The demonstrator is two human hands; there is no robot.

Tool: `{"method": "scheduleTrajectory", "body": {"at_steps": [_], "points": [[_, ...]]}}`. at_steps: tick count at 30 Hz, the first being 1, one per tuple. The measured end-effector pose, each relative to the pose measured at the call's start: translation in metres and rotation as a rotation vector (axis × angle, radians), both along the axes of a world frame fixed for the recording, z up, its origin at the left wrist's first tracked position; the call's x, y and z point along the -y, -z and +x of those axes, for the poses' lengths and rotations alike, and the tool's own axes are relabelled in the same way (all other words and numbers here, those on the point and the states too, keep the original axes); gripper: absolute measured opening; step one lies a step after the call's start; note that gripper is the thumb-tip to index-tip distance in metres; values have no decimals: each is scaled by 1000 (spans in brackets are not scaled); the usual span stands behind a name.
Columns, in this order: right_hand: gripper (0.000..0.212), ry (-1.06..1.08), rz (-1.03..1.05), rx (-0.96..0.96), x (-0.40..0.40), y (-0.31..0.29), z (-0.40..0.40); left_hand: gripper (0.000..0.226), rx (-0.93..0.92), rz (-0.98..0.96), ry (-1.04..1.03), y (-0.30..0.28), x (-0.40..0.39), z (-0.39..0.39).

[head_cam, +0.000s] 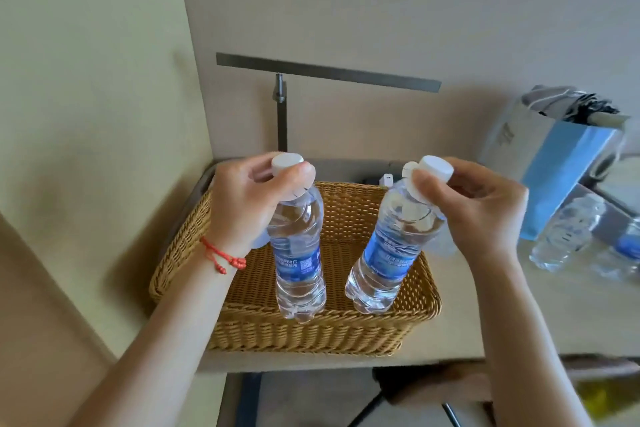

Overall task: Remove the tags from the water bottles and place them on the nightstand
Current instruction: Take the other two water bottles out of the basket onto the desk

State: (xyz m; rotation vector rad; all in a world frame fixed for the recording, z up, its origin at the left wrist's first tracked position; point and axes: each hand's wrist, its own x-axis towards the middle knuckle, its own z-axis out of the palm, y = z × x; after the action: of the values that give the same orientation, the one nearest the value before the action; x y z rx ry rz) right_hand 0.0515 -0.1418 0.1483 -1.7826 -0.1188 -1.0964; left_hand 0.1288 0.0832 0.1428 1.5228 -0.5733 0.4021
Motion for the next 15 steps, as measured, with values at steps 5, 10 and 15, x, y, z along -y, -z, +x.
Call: {"method": "scheduleTrajectory", "body": {"at_steps": [5, 10, 15], "points": [[23, 86, 31, -25, -6, -1, -54, 18, -6, -27, 123, 0, 2, -31], [28, 165, 34, -66, 1, 6, -105, 7, 26, 2, 236, 4, 22, -65], [25, 277, 67, -72, 26, 12, -160, 5, 3, 36, 330, 9, 63, -99]]}}
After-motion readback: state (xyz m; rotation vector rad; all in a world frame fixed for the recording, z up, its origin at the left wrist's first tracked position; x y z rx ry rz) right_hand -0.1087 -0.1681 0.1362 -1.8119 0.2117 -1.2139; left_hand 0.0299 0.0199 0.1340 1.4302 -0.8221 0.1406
